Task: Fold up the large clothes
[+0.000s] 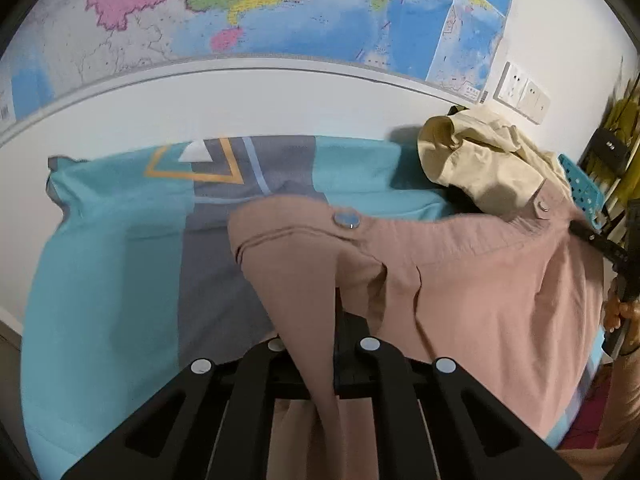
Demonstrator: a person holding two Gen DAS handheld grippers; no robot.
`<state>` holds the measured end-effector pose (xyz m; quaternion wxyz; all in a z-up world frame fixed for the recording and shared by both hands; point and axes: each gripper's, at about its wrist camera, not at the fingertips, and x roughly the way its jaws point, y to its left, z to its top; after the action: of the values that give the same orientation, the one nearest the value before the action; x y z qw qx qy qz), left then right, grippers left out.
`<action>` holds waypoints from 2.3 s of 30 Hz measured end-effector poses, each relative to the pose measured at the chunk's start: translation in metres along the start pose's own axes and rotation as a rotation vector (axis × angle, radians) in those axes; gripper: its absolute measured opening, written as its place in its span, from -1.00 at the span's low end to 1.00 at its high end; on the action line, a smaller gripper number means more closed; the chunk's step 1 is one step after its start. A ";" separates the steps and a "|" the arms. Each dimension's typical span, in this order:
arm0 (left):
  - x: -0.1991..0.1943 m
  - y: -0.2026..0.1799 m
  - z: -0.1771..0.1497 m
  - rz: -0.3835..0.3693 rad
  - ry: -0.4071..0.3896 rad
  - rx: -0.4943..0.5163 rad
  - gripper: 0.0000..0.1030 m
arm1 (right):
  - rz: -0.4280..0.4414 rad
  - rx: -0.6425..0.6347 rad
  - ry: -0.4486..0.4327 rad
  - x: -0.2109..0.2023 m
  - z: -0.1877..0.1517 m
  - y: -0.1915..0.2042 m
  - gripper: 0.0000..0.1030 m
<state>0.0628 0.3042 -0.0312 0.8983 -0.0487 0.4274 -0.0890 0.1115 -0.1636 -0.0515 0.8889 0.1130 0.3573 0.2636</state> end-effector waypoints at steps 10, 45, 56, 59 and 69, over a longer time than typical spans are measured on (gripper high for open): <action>0.028 0.015 -0.025 0.110 0.107 -0.033 0.03 | -0.100 0.059 0.162 0.039 -0.025 -0.021 -0.29; -0.006 -0.007 -0.073 0.171 0.029 -0.042 0.52 | 0.019 -0.093 0.117 0.002 -0.066 0.057 0.22; -0.023 0.015 -0.100 0.145 0.032 -0.103 0.53 | 0.043 -0.060 0.176 -0.011 -0.098 0.051 0.27; -0.008 0.021 -0.106 0.161 0.067 -0.122 0.56 | 0.017 -0.045 0.184 0.003 -0.102 0.045 0.26; -0.034 0.034 -0.122 0.129 0.034 -0.219 0.62 | 0.013 -0.034 0.153 -0.010 -0.104 0.047 0.30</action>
<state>-0.0487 0.3425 -0.0877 0.8841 -0.1177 0.4521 0.0152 0.0147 -0.1288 -0.1025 0.8590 0.0798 0.4190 0.2833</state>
